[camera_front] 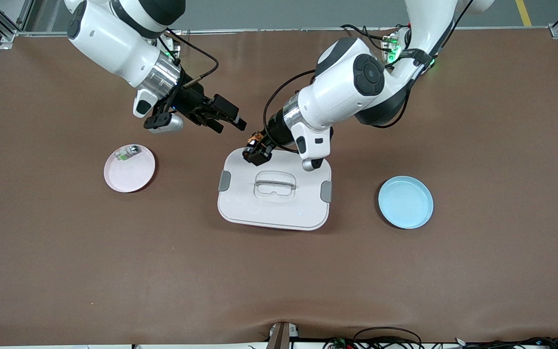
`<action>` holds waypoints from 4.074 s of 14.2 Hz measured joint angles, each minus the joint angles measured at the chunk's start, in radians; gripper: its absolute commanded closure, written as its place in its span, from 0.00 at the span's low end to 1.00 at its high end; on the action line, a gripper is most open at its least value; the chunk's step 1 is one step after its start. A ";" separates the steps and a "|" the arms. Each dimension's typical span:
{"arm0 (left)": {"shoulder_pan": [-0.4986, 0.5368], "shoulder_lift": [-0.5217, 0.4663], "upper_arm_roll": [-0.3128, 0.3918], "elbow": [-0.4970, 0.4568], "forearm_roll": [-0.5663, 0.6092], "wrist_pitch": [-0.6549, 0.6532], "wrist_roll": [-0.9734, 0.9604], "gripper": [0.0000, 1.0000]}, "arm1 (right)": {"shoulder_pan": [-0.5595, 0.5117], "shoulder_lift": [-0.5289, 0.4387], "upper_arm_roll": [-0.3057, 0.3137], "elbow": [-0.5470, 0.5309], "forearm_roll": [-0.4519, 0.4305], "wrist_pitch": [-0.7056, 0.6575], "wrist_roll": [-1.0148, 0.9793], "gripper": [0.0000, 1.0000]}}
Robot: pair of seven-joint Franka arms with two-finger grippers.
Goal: Transfer orange switch to right arm and place
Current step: 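Carry the switch over the white box while the right gripper reaches it, then grasp the orange switch with the right gripper beside the left gripper, then open the left gripper and pull the right gripper away with the switch, then lower the switch onto the pink plate while the left gripper withdraws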
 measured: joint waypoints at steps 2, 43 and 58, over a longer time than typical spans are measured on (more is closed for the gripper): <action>-0.017 0.012 0.000 0.002 -0.004 0.015 -0.003 1.00 | 0.000 0.002 -0.003 -0.005 0.007 0.009 0.005 0.00; -0.013 0.002 0.030 0.066 -0.039 -0.001 -0.014 0.00 | -0.019 0.074 -0.032 0.024 -0.122 -0.150 -0.142 1.00; 0.345 -0.186 0.055 0.072 0.435 -0.556 0.624 0.00 | -0.487 0.084 -0.044 -0.057 -0.760 -0.309 -1.430 1.00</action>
